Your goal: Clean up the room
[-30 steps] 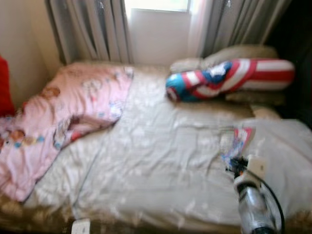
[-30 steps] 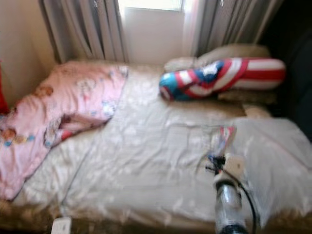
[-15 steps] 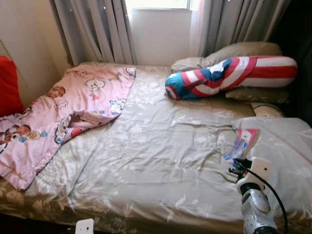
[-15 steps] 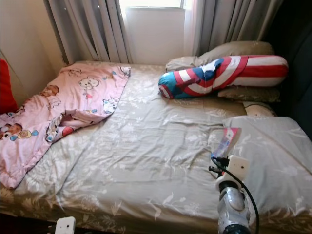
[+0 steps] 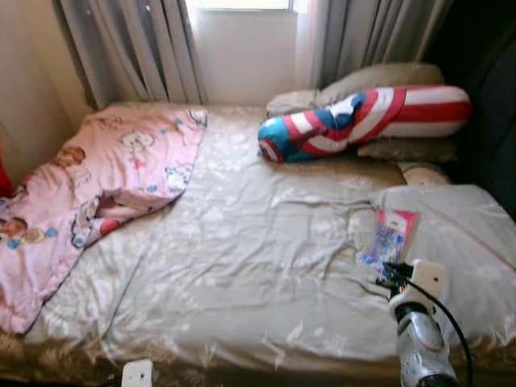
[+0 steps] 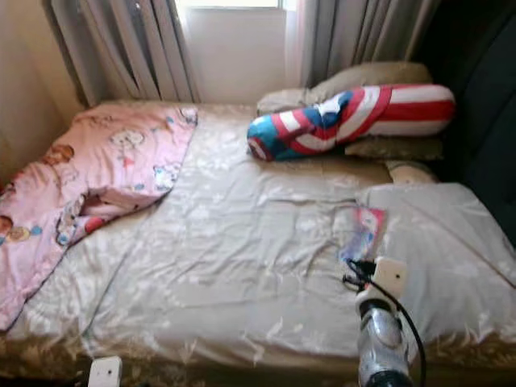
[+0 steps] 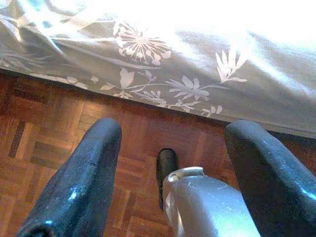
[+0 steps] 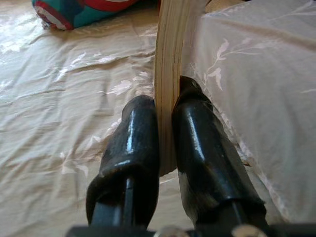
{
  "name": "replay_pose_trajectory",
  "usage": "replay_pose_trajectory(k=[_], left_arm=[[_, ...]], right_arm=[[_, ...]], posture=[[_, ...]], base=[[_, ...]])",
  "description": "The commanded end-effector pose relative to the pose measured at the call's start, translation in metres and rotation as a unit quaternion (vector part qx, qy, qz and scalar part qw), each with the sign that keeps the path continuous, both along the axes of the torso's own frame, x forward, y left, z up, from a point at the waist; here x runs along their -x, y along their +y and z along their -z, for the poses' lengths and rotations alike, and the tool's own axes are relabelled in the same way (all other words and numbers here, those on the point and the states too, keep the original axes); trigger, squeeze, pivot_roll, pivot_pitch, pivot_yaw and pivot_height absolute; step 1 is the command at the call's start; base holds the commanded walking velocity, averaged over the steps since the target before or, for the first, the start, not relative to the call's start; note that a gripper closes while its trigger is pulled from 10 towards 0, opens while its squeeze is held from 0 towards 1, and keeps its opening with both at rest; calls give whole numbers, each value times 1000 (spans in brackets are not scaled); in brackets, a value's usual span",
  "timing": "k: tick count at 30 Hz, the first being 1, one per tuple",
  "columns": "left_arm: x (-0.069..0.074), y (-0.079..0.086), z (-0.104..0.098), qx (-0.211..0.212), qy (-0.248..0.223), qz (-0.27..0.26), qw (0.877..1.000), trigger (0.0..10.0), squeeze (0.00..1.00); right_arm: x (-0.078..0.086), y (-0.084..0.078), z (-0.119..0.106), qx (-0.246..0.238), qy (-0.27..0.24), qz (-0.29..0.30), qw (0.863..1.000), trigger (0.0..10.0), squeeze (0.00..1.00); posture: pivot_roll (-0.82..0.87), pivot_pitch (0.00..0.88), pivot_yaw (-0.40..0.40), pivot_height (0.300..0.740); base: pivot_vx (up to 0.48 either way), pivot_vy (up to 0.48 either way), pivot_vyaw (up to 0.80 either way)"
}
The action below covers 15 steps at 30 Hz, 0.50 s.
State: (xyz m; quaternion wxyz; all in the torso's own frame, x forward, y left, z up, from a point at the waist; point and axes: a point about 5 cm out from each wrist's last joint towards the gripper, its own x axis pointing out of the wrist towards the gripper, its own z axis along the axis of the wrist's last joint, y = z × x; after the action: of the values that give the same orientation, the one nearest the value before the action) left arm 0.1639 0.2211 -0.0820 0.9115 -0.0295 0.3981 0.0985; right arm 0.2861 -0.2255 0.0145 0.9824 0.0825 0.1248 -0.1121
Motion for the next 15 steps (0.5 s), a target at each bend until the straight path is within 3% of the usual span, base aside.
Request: replay_pose_trajectory(k=[1, 11, 15], left_arm=[[6, 1, 3, 1, 16, -6, 1000, 10000, 0], [12, 4, 5, -1, 27, -5, 1000, 10000, 0], [13, 5, 5, -2, 30, -2, 1000, 10000, 0]], right_arm=[[-7, 1, -10, 20, -22, -12, 999, 10000, 0], [-9, 8, -9, 8, -22, -11, 1000, 10000, 0], [-10, 9, -9, 17, -17, -16, 1000, 10000, 0]], posture=[[-55, 0, -29, 740], [-52, 0, -22, 740], [-52, 0, -21, 740]], base=[[251, 0, 0], [280, 0, 0], [290, 0, -677]])
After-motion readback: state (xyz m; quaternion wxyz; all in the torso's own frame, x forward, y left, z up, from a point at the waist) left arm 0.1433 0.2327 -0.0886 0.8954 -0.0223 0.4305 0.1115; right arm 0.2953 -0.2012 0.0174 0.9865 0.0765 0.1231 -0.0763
